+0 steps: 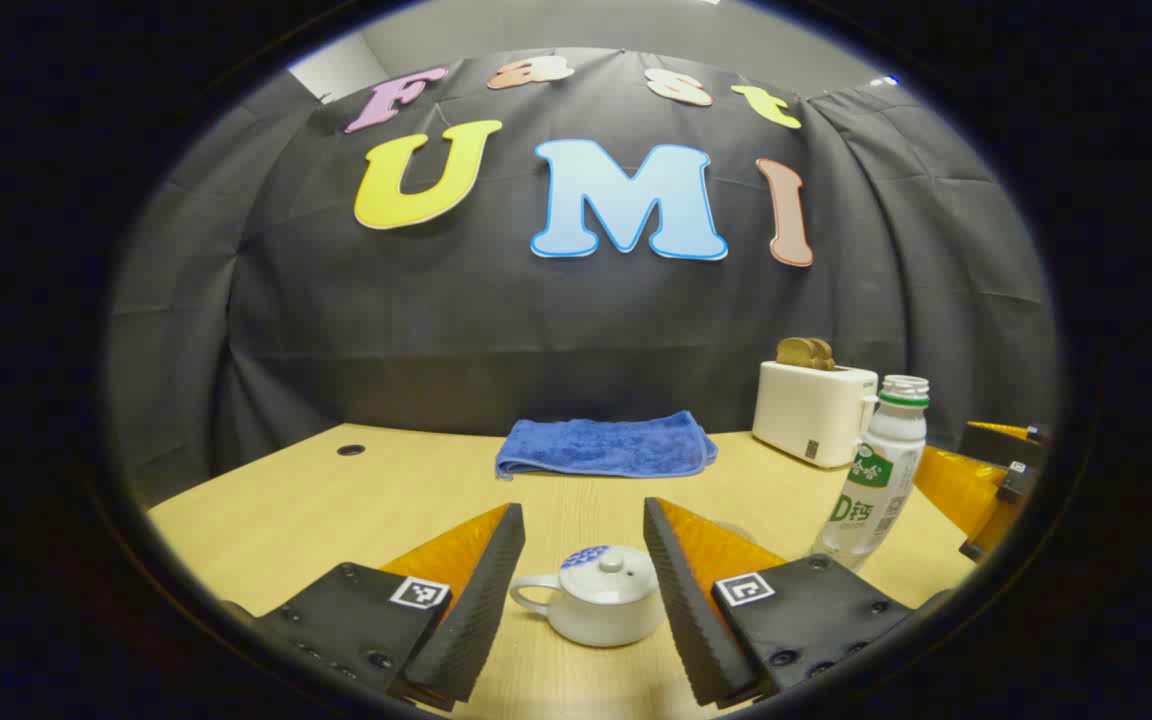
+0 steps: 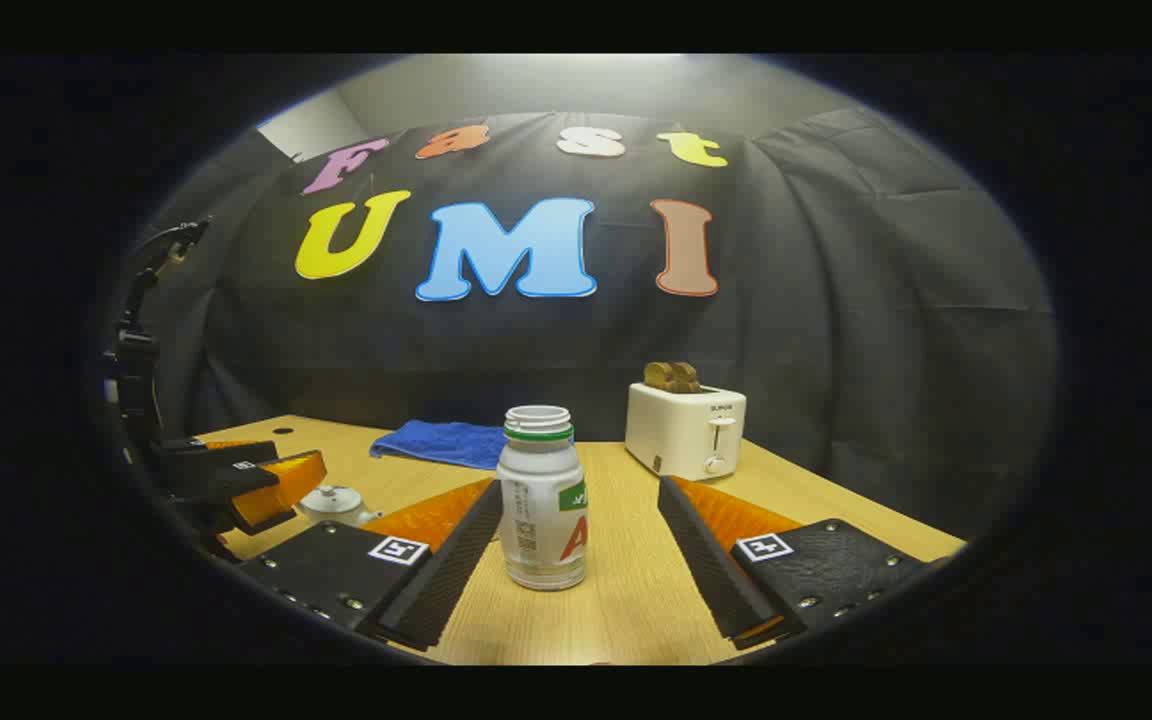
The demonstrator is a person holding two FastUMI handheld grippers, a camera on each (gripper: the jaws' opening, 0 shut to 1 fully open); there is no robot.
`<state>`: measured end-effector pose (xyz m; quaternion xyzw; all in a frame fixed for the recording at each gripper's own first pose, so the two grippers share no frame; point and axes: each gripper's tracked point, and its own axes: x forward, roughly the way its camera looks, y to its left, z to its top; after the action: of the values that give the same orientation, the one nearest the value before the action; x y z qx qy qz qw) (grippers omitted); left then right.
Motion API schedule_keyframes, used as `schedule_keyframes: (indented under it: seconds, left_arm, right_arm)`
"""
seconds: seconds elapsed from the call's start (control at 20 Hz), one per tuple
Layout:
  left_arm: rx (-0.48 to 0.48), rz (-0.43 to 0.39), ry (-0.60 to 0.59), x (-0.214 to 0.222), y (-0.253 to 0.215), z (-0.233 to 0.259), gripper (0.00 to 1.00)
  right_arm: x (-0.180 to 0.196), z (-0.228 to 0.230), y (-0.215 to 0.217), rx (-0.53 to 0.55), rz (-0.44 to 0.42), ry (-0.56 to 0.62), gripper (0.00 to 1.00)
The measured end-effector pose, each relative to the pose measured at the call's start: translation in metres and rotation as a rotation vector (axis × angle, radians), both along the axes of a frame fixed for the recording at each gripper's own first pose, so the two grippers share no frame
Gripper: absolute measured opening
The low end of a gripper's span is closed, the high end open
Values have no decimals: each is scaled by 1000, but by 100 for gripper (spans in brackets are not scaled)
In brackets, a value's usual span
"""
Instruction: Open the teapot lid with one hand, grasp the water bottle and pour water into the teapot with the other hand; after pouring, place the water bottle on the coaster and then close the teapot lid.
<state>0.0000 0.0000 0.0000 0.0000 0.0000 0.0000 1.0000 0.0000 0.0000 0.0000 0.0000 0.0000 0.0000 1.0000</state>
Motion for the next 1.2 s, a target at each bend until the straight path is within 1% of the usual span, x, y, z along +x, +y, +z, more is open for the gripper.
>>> schedule_keyframes:
  seconds: [0.05, 0.25, 0.7, 0.75, 0.8, 0.95, 1.2]
  left_arm:
    - [-1, -1, 0, 0, 0, -1, 86]
    - [-5, -8, 10, 1, -1, -5, 86]
    - [10, -22, 75, 11, -7, -27, 86]
    - [17, -21, 75, 13, -7, -27, 84]
    - [32, -19, 75, 16, -7, -27, 78]
    - [82, -19, 91, 26, -10, -31, 77]
    - [73, -27, 122, 34, -15, -40, 73]
  right_arm:
    - [0, -2, 0, 2, -1, 3, 96]
    - [-2, -3, -1, 0, -7, 8, 96]
    - [-1, -4, 5, -15, 2, 13, 96]
    - [-1, -5, 5, -14, 2, 16, 96]
    - [-1, -6, 6, -11, 4, 18, 96]
    - [0, -9, 5, -7, 2, 25, 96]
    - [-2, -9, 2, -13, -5, 23, 96]
